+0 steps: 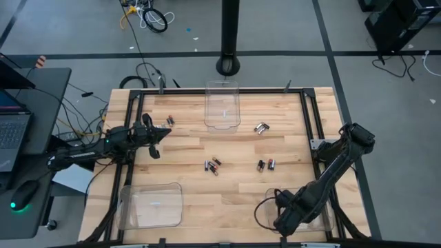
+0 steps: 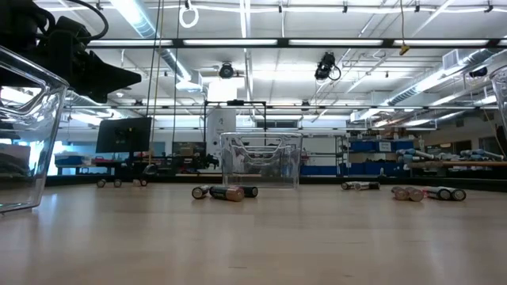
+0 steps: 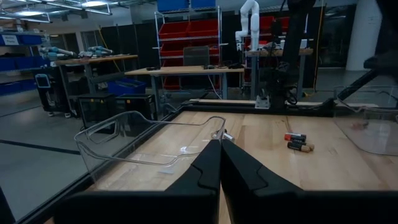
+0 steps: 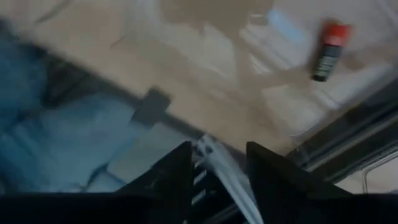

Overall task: Sort batteries
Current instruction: Put the silver battery into the bottom left transparent bin

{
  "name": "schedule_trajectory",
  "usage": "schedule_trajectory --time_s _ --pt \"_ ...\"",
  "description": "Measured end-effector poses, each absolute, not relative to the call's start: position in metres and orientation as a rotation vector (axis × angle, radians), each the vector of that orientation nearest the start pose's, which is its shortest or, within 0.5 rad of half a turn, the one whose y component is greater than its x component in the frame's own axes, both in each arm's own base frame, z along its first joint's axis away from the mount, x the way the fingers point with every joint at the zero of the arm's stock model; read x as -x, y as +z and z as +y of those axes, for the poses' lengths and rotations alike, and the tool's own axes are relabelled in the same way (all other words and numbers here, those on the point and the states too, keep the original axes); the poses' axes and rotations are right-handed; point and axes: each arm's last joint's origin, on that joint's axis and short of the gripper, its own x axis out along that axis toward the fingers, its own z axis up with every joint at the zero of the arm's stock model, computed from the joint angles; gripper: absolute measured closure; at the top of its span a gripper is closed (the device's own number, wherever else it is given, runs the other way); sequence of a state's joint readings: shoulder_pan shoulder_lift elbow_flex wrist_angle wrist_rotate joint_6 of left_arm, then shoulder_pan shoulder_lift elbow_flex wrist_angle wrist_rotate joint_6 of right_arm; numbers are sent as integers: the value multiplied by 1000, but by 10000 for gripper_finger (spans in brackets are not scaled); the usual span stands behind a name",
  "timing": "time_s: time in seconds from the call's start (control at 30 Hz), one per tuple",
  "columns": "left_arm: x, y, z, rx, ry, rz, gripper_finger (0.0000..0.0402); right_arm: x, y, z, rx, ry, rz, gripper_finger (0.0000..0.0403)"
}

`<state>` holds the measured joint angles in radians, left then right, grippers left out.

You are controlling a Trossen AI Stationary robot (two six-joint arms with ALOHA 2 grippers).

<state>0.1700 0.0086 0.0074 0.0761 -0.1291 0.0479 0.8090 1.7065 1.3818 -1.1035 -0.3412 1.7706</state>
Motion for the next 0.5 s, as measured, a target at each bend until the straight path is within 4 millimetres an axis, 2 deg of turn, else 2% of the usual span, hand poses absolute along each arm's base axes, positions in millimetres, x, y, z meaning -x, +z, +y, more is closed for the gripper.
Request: schedule_trajectory --time_s 0.1,0.2,0.23,0.37,0.5 --pt "-95 173 20 -49 301 -68 385 -217 265 233 -846 -508 1710 309" --pt "-95 173 20 -49 301 -68 385 -218 275 219 -718 -528 1688 378" --pt "-95 173 20 -49 301 -68 385 -220 279 213 -694 -522 1681 389" --pt "-95 173 20 -49 301 -68 385 -220 298 187 -619 -491 1593 385" --pt "-95 173 20 -49 301 -68 385 -220 316 162 -485 -475 1401 395"
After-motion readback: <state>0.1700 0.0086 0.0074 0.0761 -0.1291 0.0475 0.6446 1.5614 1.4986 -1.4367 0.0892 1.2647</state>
